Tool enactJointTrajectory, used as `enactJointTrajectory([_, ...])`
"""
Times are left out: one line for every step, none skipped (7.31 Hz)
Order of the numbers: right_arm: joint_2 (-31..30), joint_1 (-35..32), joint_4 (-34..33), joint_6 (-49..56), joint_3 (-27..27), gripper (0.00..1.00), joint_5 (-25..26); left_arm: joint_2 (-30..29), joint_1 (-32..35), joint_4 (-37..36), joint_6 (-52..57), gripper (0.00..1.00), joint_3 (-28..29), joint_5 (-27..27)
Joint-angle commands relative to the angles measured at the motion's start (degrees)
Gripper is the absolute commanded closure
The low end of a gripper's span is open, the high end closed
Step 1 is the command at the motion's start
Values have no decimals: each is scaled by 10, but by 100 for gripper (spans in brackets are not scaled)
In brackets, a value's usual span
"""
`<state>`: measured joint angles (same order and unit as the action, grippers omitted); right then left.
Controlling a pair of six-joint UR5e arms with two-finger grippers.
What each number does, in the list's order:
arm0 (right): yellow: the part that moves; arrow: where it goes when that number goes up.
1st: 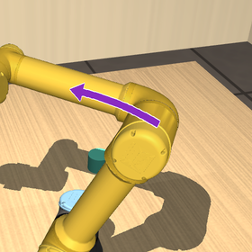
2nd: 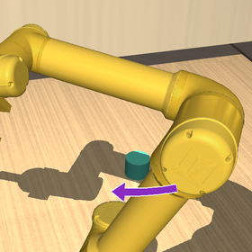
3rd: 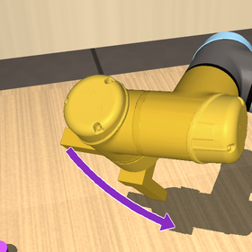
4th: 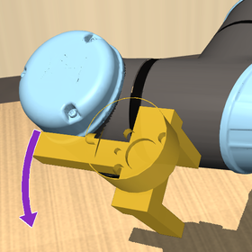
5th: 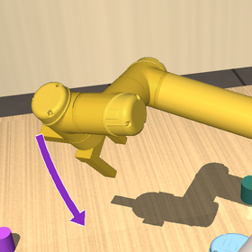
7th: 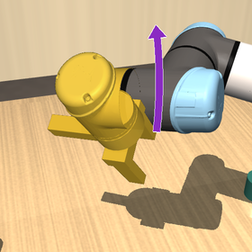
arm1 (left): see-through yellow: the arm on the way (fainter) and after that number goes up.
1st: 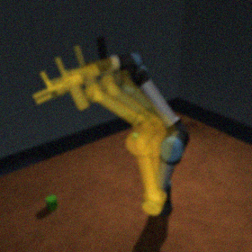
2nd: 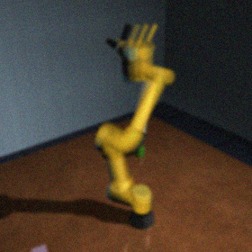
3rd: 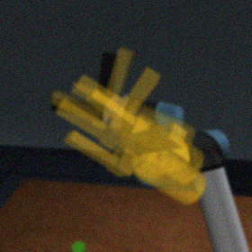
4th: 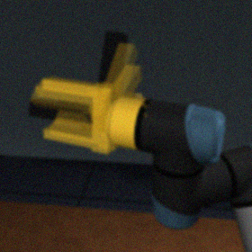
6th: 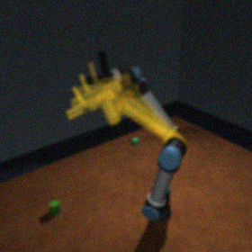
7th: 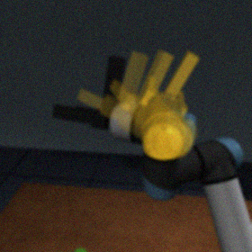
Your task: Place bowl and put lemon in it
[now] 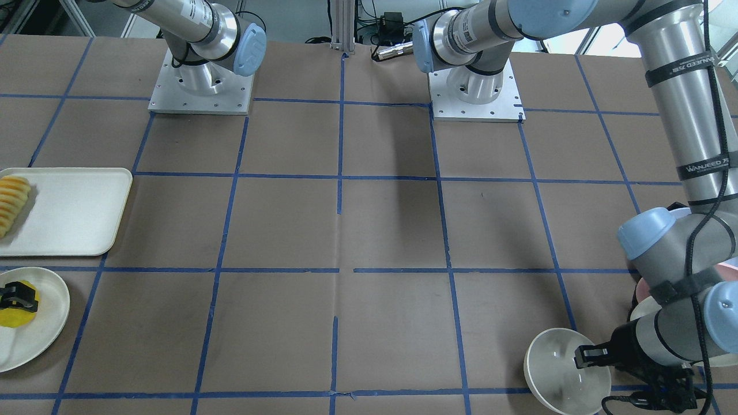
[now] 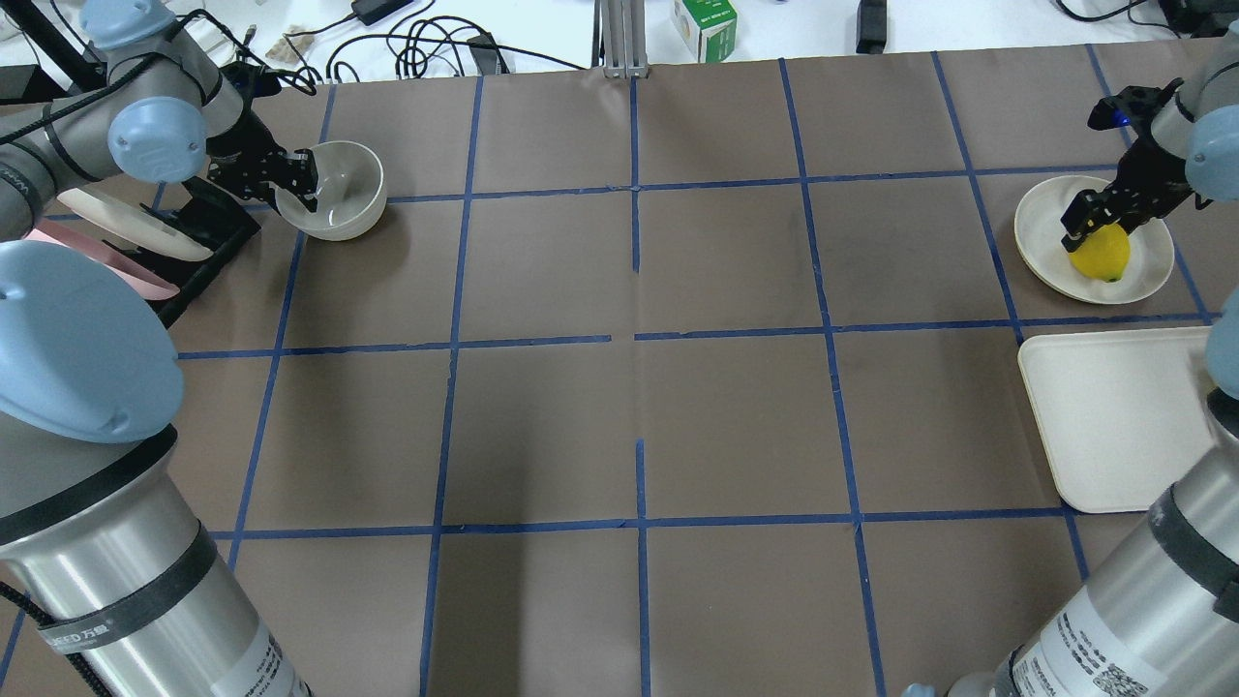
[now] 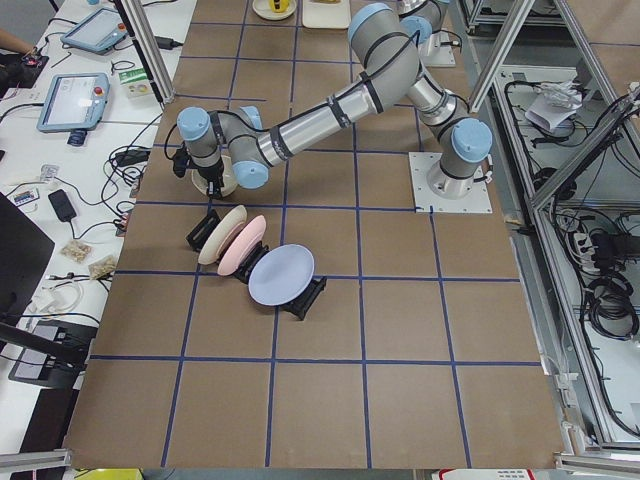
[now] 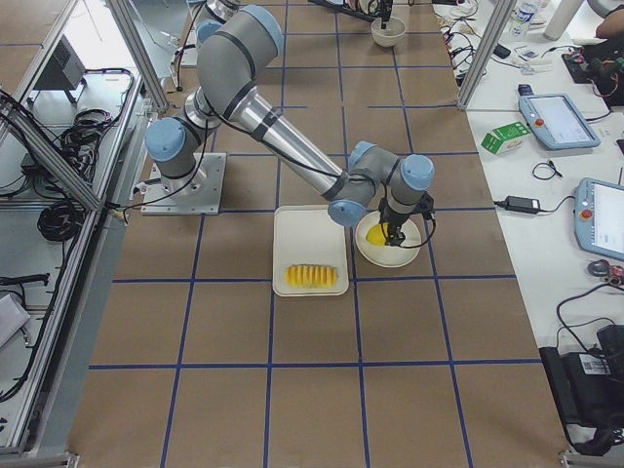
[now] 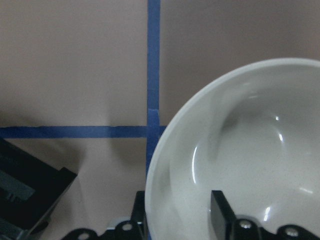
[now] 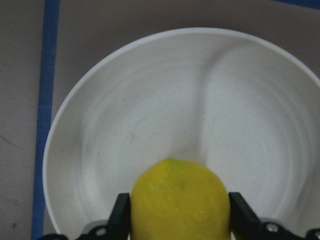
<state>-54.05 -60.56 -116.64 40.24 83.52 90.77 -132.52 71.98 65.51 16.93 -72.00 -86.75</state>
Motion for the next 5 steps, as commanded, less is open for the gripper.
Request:
enactJointTrajectory([-25,0,51,-7,-12,100,3,4,0,1,-1,100,0,2])
enactJointTrajectory([-55,-4,86,-30,-14,100,4,15,0,6,-1,100,2,2])
enactJointTrajectory([-79,-12,113,-71,-14,100,1,18,1,10,-1,100,1,1])
enactJointTrajectory([-100,-31,136,-90,-14,100,4,27,4,21,-1,100,-4,2])
enactJointTrajectory([-118,-50,160,-120,-14,100,5,37,11,35,-1,100,-8,5])
